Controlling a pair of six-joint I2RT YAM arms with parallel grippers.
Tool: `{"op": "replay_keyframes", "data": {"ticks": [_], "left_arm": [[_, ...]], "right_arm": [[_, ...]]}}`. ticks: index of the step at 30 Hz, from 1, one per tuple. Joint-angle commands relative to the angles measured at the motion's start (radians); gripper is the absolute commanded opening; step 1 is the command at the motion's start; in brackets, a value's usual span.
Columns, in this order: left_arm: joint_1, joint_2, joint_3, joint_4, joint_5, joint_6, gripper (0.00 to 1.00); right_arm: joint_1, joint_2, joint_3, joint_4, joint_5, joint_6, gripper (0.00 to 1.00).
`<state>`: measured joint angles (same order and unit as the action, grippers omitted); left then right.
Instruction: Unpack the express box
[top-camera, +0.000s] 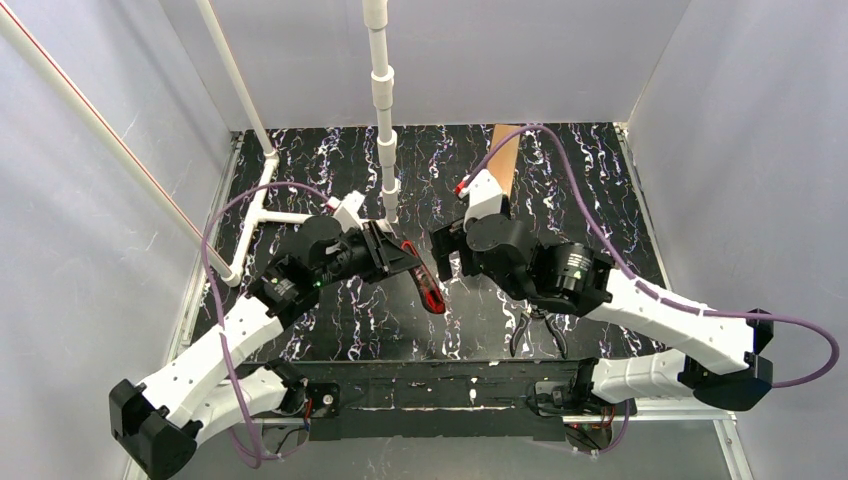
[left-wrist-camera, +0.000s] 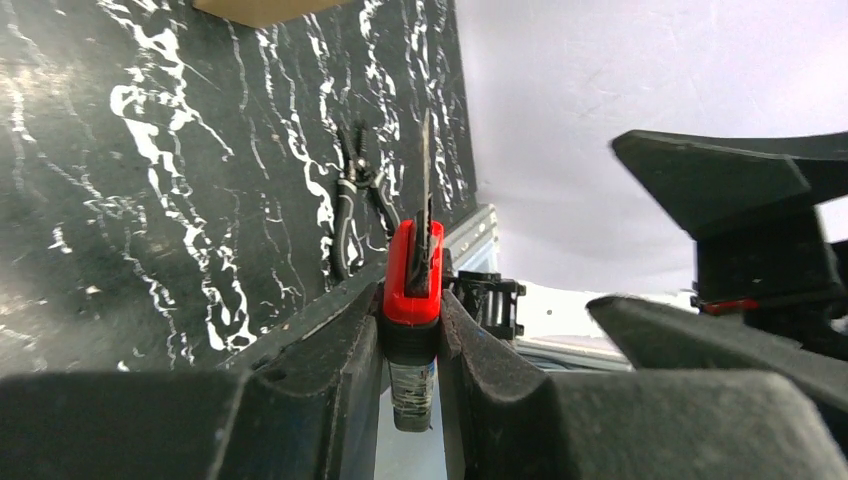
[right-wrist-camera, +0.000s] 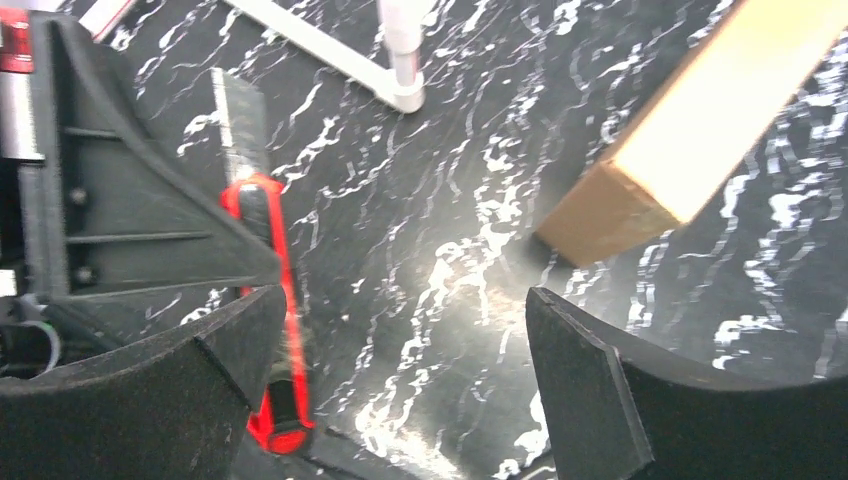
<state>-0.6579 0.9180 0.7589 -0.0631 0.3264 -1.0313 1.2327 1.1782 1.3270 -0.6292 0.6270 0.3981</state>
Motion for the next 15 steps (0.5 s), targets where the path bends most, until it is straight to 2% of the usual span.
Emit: {"op": "replay_keyframes", "data": {"ticks": [1, 4, 8, 12, 15], "left_arm": [[-0.002, 0.002, 0.155, -0.363, -0.151, 0.052, 0.00], [-0.002, 0.012, 0.207, -0.419, -0.163, 0.022, 0.00], [-0.002, 0.033, 0.223, -0.382, -0.067, 0.042, 0.00], [0.000, 0.054, 0.219, -0.379, -0.034, 0.062, 0.00], [-0.002, 0.062, 0.201, -0.365, 0.005, 0.055, 0.00]], "right_arm": [[-0.004, 0.036, 0.075, -0.187, 0.134, -0.097, 0.98], [-0.004, 0.057, 0.077, -0.185, 0.117, -0.087, 0.98], [-0.038, 0.063, 0.086, -0.196, 0.138, 0.009, 0.98], [-0.248, 0.092, 0.086, -0.163, 0.024, 0.020, 0.98], [-0.360, 0.170, 0.164, -0.190, 0.027, 0.003, 0.98]]}}
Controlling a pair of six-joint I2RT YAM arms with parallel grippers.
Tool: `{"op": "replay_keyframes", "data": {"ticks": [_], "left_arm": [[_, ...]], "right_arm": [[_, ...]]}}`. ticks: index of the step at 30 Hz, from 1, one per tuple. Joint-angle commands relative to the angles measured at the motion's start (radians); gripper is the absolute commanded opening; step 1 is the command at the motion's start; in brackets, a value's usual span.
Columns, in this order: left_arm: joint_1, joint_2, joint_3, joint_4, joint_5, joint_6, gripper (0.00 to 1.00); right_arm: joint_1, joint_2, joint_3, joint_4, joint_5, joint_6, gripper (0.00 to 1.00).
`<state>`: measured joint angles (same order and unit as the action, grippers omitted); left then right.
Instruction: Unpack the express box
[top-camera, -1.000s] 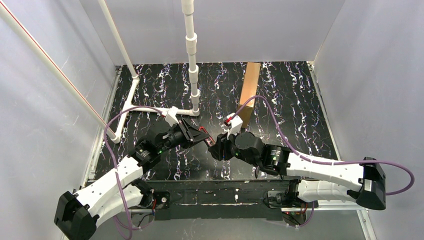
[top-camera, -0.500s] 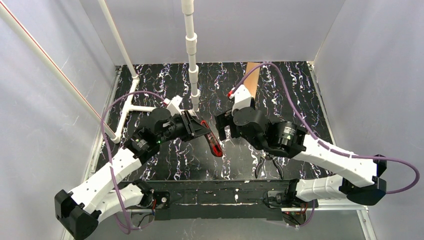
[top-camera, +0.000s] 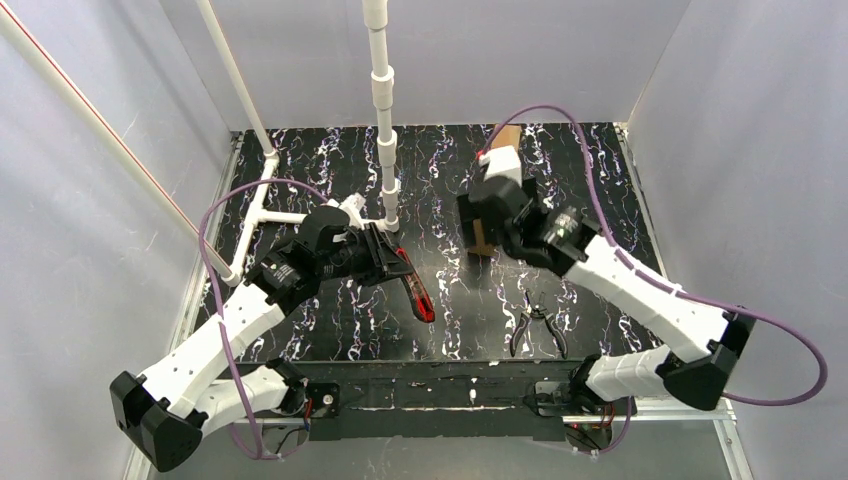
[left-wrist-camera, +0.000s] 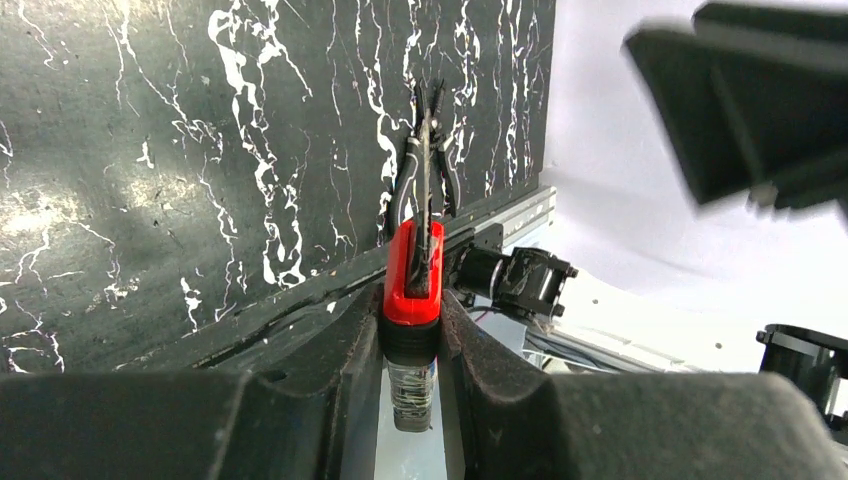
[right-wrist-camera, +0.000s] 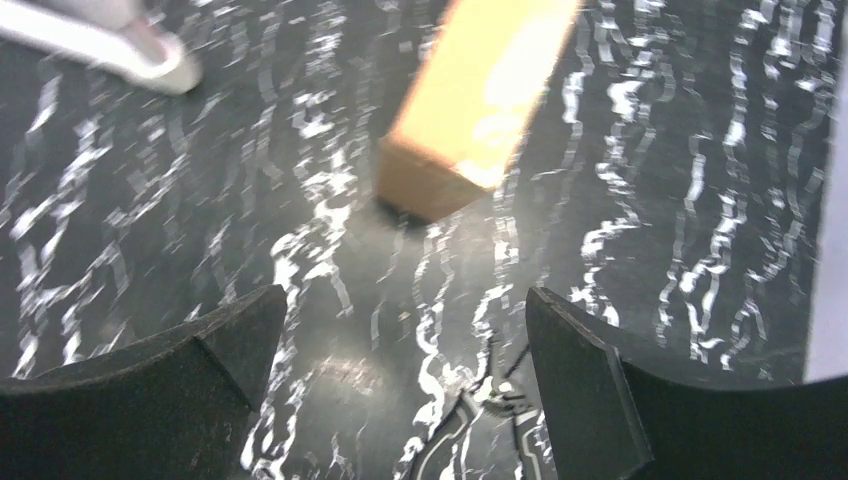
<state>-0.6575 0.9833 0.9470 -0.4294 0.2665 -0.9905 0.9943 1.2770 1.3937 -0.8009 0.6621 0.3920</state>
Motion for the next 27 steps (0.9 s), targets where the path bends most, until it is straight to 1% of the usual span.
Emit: {"op": "replay_keyframes", "data": {"ticks": [1, 3, 6, 7, 11, 16, 22, 27], "left_arm": [[-0.002, -0.003, 0.004, 0.011, 0.084, 0.010, 0.00], [-0.002, -0.006, -0.011, 0.021, 0.109, 0.006, 0.00], [-0.002, -0.028, -0.039, 0.021, 0.124, 0.001, 0.00], [-0.001, -0.039, -0.049, 0.022, 0.127, -0.003, 0.00], [-0.002, -0.080, -0.074, 0.023, 0.151, -0.013, 0.00], [-0.002, -0.136, -0.089, -0.004, 0.146, -0.003, 0.00], [-0.002, -0.174, -0.101, -0.023, 0.136, -0.002, 0.00], [-0.001, -0.175, -0.099, -0.023, 0.147, -0.004, 0.00]], "right_arm": [[-0.150, 0.103, 0.133, -0.034, 0.006, 0.011, 0.98], [-0.212, 0.159, 0.194, -0.056, 0.019, 0.032, 0.98], [-0.315, 0.228, 0.263, -0.049, -0.021, 0.090, 0.98], [-0.333, 0.245, 0.279, -0.037, -0.018, 0.112, 0.98], [-0.370, 0.318, 0.330, 0.026, 0.012, 0.172, 0.98], [-0.427, 0.424, 0.378, 0.070, -0.027, 0.181, 0.98], [-0.444, 0.556, 0.483, 0.025, -0.006, 0.171, 0.98], [-0.448, 0.607, 0.482, 0.029, -0.025, 0.178, 0.98]]}}
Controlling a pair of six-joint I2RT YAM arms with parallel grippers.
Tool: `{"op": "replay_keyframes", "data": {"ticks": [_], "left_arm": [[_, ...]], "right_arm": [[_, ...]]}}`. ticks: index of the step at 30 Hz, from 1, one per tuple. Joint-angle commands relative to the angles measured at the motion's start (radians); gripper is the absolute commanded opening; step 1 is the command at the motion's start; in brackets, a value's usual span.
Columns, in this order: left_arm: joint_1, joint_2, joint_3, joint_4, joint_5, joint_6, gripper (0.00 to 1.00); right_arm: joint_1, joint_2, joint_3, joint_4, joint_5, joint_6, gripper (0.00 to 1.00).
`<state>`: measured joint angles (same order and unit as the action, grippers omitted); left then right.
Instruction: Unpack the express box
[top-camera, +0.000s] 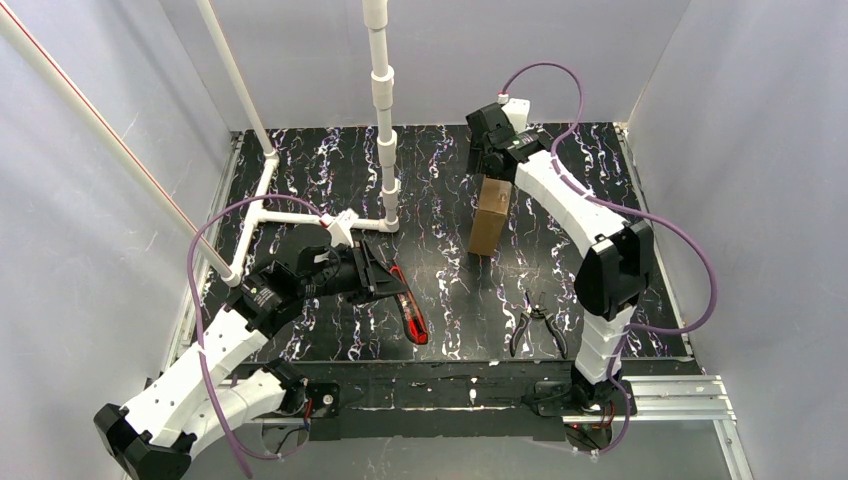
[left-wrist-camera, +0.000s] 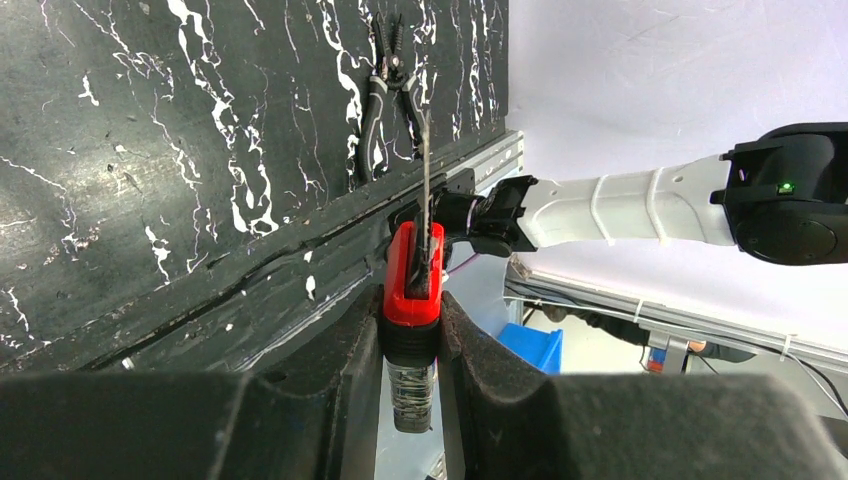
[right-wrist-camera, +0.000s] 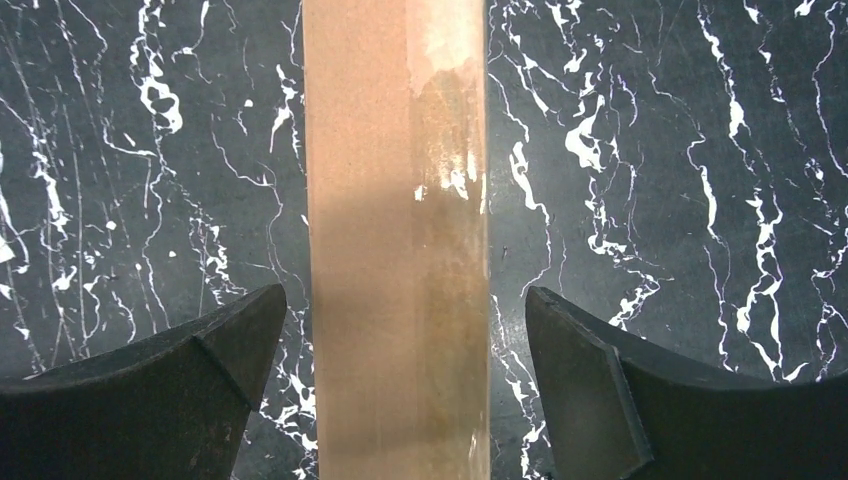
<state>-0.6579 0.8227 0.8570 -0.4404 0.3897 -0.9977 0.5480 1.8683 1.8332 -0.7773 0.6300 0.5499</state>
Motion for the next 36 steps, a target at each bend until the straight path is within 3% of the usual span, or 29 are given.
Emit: {"op": "replay_keyframes", "data": {"ticks": [1, 3, 7, 14, 19, 23, 31, 36], "left_arm": [[-0.002, -0.016, -0.007, -0.012, 0.026, 0.004, 0.00], [-0.001, -0.024, -0.007, -0.013, 0.029, 0.006, 0.00], [-0.001, -0.042, -0.012, -0.023, 0.029, 0.016, 0.00], [-0.002, -0.057, -0.023, -0.042, 0.015, 0.023, 0.00], [-0.002, -0.018, -0.008, -0.040, 0.020, 0.033, 0.00], [-0.003, 0.004, -0.010, -0.026, 0.020, 0.033, 0.00], [-0.007, 0.020, -0.022, -0.006, 0.019, 0.015, 0.00], [-0.012, 0.024, -0.026, -0.002, 0.013, 0.010, 0.00]], "right_arm": [[-0.002, 0.022, 0.033, 0.009, 0.002, 0.021, 0.98], [-0.002, 0.029, 0.009, 0.020, -0.013, 0.024, 0.96], [-0.002, 0.029, -0.033, 0.034, -0.082, -0.021, 0.74], [0.002, -0.067, -0.184, 0.069, -0.157, -0.089, 0.51], [0.038, -0.144, -0.274, 0.122, -0.278, -0.173, 0.51], [0.107, -0.156, -0.284, 0.113, -0.244, -0.200, 0.52], [0.183, -0.132, -0.265, 0.106, -0.190, -0.065, 0.54], [0.202, -0.125, -0.240, 0.109, -0.172, -0.005, 0.66]]}}
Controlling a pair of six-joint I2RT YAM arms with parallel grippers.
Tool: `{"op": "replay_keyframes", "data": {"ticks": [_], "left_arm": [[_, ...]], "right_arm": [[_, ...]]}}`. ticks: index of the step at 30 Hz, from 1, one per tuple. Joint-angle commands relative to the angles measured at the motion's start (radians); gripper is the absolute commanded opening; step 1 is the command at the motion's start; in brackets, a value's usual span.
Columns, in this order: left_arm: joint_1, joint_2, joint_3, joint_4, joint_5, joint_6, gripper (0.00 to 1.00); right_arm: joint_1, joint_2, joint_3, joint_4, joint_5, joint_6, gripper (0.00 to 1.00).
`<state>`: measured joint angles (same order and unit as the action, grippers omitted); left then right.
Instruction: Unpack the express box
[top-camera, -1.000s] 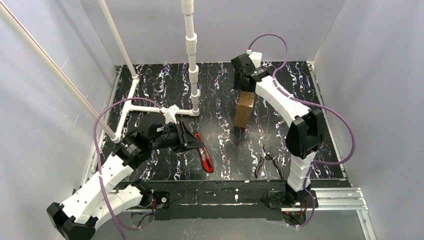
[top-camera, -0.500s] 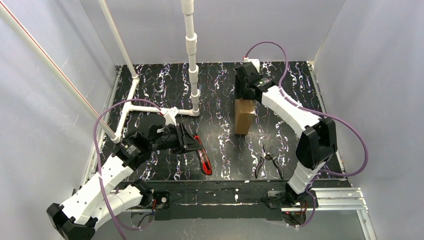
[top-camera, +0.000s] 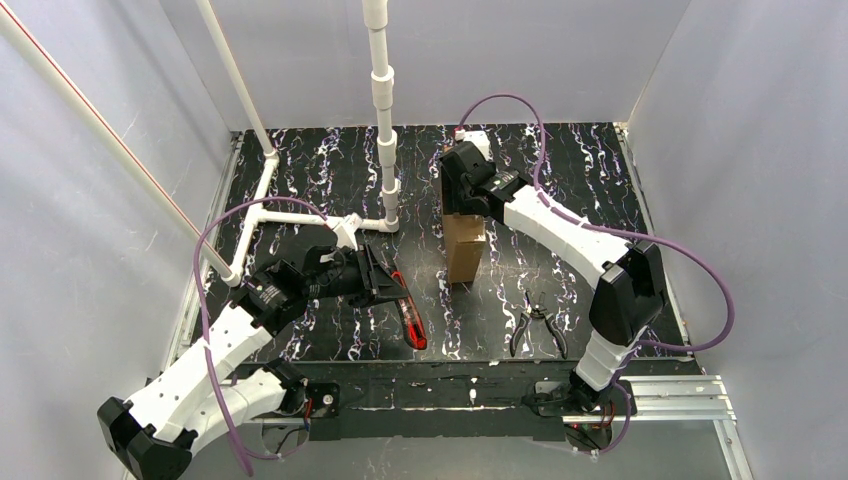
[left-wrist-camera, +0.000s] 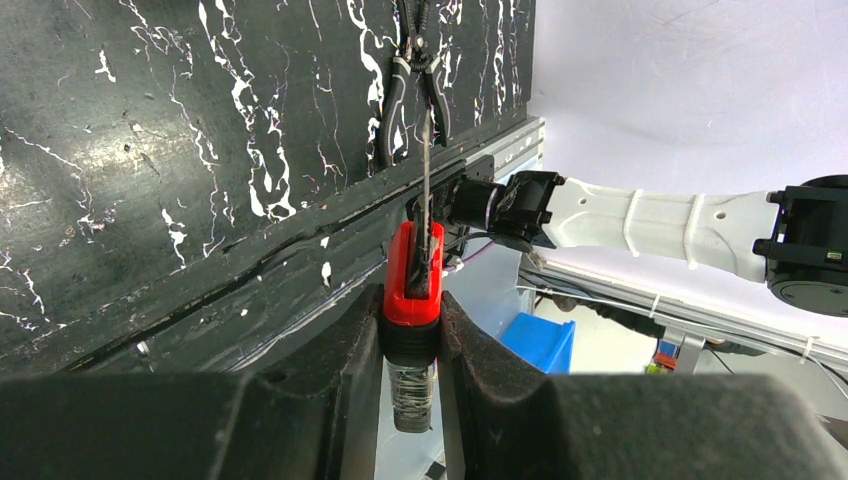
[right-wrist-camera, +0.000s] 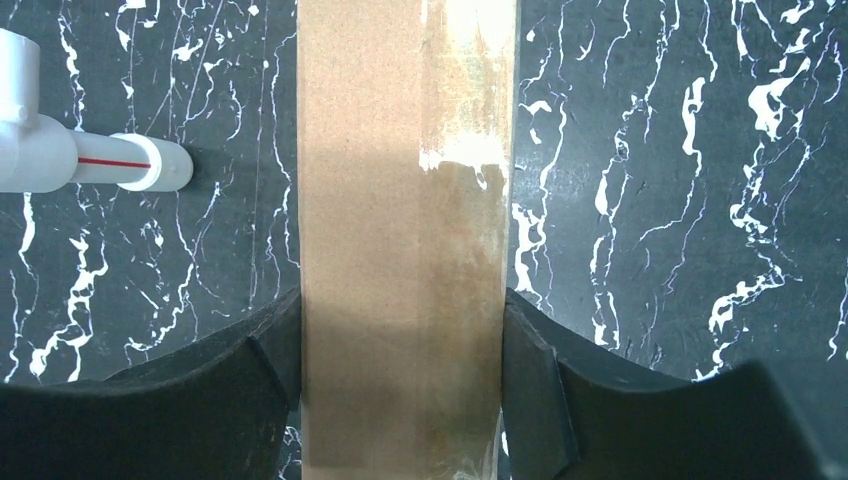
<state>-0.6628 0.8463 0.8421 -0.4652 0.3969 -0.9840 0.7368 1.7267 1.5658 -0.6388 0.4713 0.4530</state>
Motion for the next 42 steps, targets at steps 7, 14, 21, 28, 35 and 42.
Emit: {"op": "replay_keyframes", "data": {"ticks": [7, 14, 21, 28, 35, 42], "left_arm": [[-0.009, 0.008, -0.018, 0.037, 0.008, -0.002, 0.00], [-0.010, -0.007, -0.006, 0.040, 0.014, -0.004, 0.00], [-0.010, -0.046, 0.029, 0.084, 0.012, 0.004, 0.00], [-0.010, -0.090, -0.025, 0.358, 0.037, -0.047, 0.00], [-0.010, -0.081, -0.037, 0.590, 0.007, -0.062, 0.00], [-0.011, -0.101, -0.056, 0.801, -0.103, -0.090, 0.00]], "right_arm": [[0.015, 0.014, 0.067, -0.045, -0.084, 0.046, 0.97], [0.015, -0.077, 0.078, -0.053, -0.145, -0.048, 0.98], [0.015, -0.248, 0.056, -0.112, -0.128, -0.163, 0.98], [0.015, -0.510, -0.154, -0.003, -0.335, -0.184, 0.98], [0.015, -0.753, -0.504, 0.365, -0.650, 0.052, 0.98], [0.015, -0.877, -0.752, 0.778, -0.852, 0.279, 0.98]]}}
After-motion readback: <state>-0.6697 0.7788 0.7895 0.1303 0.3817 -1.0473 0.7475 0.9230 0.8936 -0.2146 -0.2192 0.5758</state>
